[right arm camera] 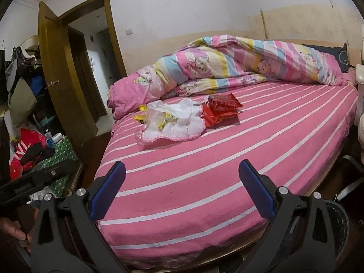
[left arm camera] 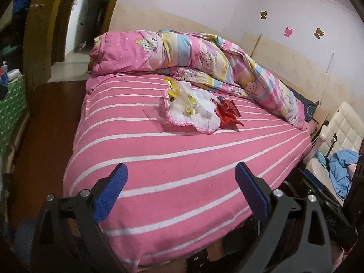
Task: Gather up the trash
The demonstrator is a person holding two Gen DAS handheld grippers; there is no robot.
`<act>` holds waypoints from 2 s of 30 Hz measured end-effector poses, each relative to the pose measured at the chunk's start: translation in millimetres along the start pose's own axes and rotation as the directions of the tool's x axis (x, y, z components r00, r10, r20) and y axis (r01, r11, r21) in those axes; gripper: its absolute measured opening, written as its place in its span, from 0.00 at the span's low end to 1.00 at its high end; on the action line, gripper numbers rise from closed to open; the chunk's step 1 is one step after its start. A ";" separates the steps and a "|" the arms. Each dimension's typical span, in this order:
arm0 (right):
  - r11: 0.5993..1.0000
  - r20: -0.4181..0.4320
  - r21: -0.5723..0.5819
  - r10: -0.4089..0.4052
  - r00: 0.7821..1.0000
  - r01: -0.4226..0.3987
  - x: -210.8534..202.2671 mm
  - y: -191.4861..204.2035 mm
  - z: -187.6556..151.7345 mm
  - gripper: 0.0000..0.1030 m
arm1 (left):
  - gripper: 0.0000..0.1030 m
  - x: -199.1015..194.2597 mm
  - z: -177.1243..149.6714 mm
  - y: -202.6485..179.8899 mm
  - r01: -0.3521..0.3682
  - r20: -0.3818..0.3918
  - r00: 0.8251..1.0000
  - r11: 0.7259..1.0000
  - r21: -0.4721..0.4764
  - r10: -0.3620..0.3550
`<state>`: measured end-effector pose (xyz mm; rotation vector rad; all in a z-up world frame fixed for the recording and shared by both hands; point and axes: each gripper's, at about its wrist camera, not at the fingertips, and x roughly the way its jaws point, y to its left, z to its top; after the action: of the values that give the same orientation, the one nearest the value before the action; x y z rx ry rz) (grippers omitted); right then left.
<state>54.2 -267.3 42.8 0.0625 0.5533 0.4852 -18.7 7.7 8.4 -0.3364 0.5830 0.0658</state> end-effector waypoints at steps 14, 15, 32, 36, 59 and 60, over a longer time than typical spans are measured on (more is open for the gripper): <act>0.994 0.003 -0.067 0.089 0.996 -0.089 112.5 -6.5 71.2 0.95 | 0.90 114.9 62.1 22.1 0.058 -0.008 0.998 0.998 0.025 -0.058; 0.993 -0.004 -0.070 0.094 0.996 -0.094 127.2 -8.9 80.2 0.95 | 0.90 121.3 65.2 23.3 0.060 -0.012 0.998 0.998 0.025 -0.060; 0.980 -0.233 -0.118 0.129 0.964 -0.160 249.7 0.3 98.8 0.91 | 0.90 198.7 126.3 58.5 0.114 -0.027 0.993 0.992 -0.045 -0.116; 0.964 -0.309 -0.196 0.112 0.945 -0.178 263.8 18.1 81.2 0.84 | 0.90 206.6 136.4 50.1 0.146 -0.021 0.989 0.989 -0.027 -0.147; 0.955 -0.436 -0.246 0.042 0.899 -0.164 307.6 22.4 53.7 0.25 | 0.33 253.3 135.2 24.2 0.219 -0.166 0.965 0.970 0.101 -0.201; 0.958 -0.436 -0.240 0.040 0.899 -0.159 306.8 20.4 54.6 0.21 | 0.33 252.7 136.1 25.4 0.222 -0.164 0.965 0.971 0.092 -0.205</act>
<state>301.2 -104.7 -57.3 -0.2872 0.9140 0.6789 260.2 68.1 -31.7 -0.2973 0.6970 -0.2017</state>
